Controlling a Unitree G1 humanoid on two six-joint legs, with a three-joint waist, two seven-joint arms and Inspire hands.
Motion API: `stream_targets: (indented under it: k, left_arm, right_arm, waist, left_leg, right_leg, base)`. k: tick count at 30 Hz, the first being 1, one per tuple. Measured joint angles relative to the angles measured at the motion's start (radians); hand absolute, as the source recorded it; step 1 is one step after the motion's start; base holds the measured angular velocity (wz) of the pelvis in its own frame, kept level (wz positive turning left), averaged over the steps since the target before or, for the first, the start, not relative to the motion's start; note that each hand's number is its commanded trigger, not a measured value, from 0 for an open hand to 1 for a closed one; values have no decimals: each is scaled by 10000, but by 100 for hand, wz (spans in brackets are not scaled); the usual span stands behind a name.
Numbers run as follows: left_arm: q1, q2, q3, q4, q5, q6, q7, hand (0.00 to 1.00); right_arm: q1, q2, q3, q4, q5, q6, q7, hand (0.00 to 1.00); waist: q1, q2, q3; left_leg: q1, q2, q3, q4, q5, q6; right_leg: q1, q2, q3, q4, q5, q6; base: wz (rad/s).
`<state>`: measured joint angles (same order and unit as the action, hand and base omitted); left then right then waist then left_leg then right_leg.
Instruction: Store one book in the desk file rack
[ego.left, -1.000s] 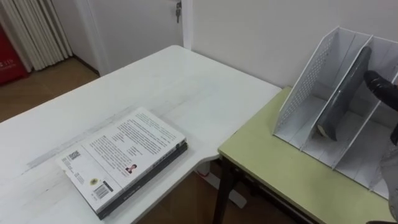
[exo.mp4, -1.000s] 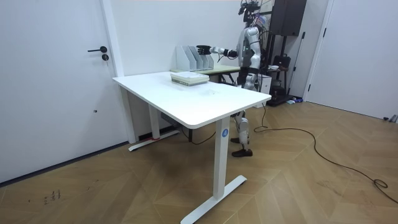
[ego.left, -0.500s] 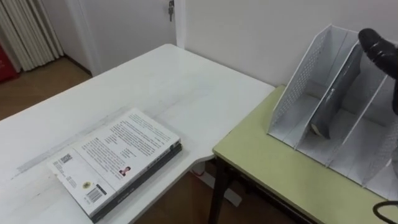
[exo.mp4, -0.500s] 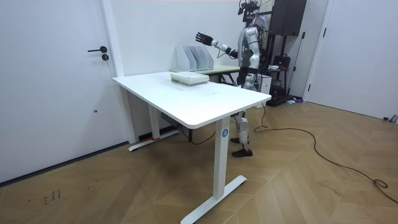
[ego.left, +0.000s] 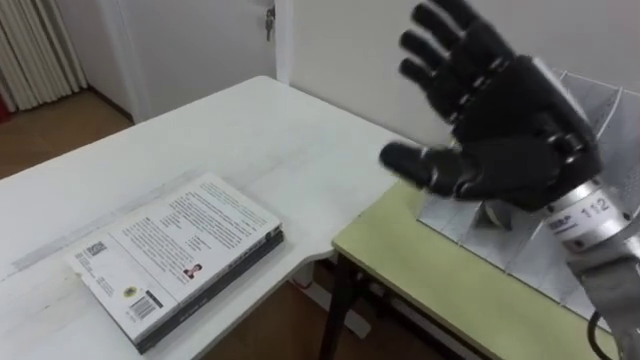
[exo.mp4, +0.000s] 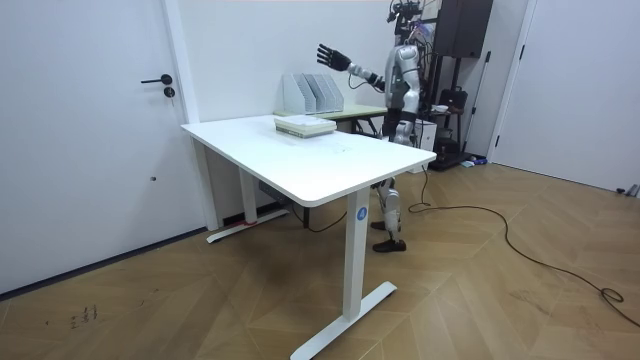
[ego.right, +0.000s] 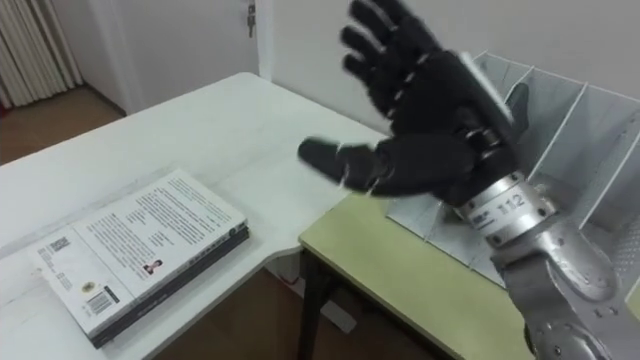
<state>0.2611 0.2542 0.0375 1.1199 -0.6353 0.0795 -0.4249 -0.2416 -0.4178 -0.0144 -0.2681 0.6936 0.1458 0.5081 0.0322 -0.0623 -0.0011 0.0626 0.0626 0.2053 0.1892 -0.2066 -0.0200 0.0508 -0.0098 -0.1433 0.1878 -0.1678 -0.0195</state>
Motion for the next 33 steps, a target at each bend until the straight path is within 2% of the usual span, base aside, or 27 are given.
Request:
stream_targets:
  k: [2,4,6,8,10,11,13,15,17,18,20,22,24,25,28,33]
  left_arm:
    - [-82,9,-30,1,-1,40,-1,0]
    - [-237,100,-63,21,-2,96,-5,0]
    - [-510,255,-35,34,170,230,-63,0]
    - [-785,360,-40,212,413,311,-189,0]
    - [-1132,379,-66,373,411,451,-192,0]
    - [-1157,378,-119,421,401,474,-192,0]
    - [-1210,363,-382,496,393,524,-151,0]
    - [-1390,317,-534,558,393,506,1,0]
    - [-1550,273,-605,861,390,437,181,0]
    - [-1533,262,-598,935,396,433,311,0]
    - [-1547,265,-600,943,413,421,445,0]
    - [-1588,202,-601,943,435,418,512,0]
    - [-1541,113,-603,896,519,444,624,0]
    - [-1453,53,-580,916,584,458,714,0]
    - [-1334,-50,-396,811,611,457,744,0]
    - [-1062,-144,-215,765,732,420,1024,0]
  right_arm:
    - [83,-152,284,-91,-234,14,695,0]
    - [146,-271,775,-86,-742,25,1321,0]
    - [638,-358,1216,70,-1530,121,2310,0]
    - [1148,-381,1530,637,-2551,214,2906,0]
    - [2214,-455,2008,1591,-4469,365,3339,0]
    - [2439,-456,2190,1937,-5021,454,3414,0]
    - [3141,-447,2704,3891,-7032,511,3522,0]
    - [3405,-433,2785,5819,-8346,572,3241,0]
    - [3482,-414,2783,7055,-9514,680,2968,0]
    - [3484,-404,2651,7679,-9994,664,2782,0]
    - [3415,-375,2460,8271,-10726,601,2402,0]
    - [3361,-46,2599,9554,-11844,517,1661,0]
    - [3356,262,2651,10557,-12434,512,1102,0]
    - [3397,502,2666,11262,-12902,497,669,0]
    - [3774,952,2660,12660,-13989,579,-172,0]
    - [4050,1613,2158,13991,-14068,734,-993,0]
  waist:
    - [121,32,19]
    - [202,-30,17]
    - [554,-69,57]
    - [740,-151,33]
    - [1144,-213,52]
    - [1194,-207,56]
    - [1248,-141,114]
    - [1325,-48,182]
    - [1386,102,191]
    - [1335,183,185]
    - [1246,182,112]
    - [1369,85,17]
    - [1383,80,14]
    - [1372,152,51]
    - [1314,266,74]
    - [1045,478,75]
  left_leg:
    - [0,1,-46,2,0,0]
    - [-26,29,-36,20,0,-1]
    - [-44,95,-29,55,-11,-20]
    - [-53,100,-120,59,-14,-25]
    - [-59,94,-151,71,-14,-24]
    - [-75,86,-162,82,-15,-23]
    - [-116,-39,-296,83,-13,-13]
    - [-235,-62,-305,96,-9,3]
    - [-362,-66,-275,103,4,27]
    - [-392,-83,-234,100,5,29]
    - [-392,-73,-199,105,6,27]
    - [-290,-62,-177,138,8,24]
    - [-168,-86,-197,136,7,24]
    - [-68,-115,-198,136,6,26]
    - [29,-214,-388,135,-1,38]
    - [40,-221,-421,131,-42,101]
  right_leg:
    - [14,-3,-14,-6,1,-1]
    - [8,-40,-91,-5,4,-7]
    - [1,-49,-122,-9,9,-13]
    - [18,-53,-230,-4,9,-12]
    - [13,-54,-261,-24,10,-11]
    - [11,-55,-287,-24,10,-11]
    - [28,-127,-436,-22,9,-8]
    - [-44,-182,-512,-24,0,8]
    - [-196,-212,-528,-19,-8,22]
    - [-208,-205,-508,-26,-9,21]
    - [-219,-189,-525,-31,-13,15]
    - [-165,-179,-533,-51,-21,3]
    - [-53,-194,-541,-102,-24,12]
    - [89,-189,-560,-161,-35,34]
    - [325,-219,-576,-188,-119,134]
    - [340,-228,-635,-169,-144,153]
  base:
    - [0]
    - [4]
    - [3]
    - [13]
    - [8]
    - [7]
    - [15]
    - [6]
    - [-11]
    - [-9]
    - [-3]
    - [0]
    - [2]
    - [5]
    - [20]
    - [5]
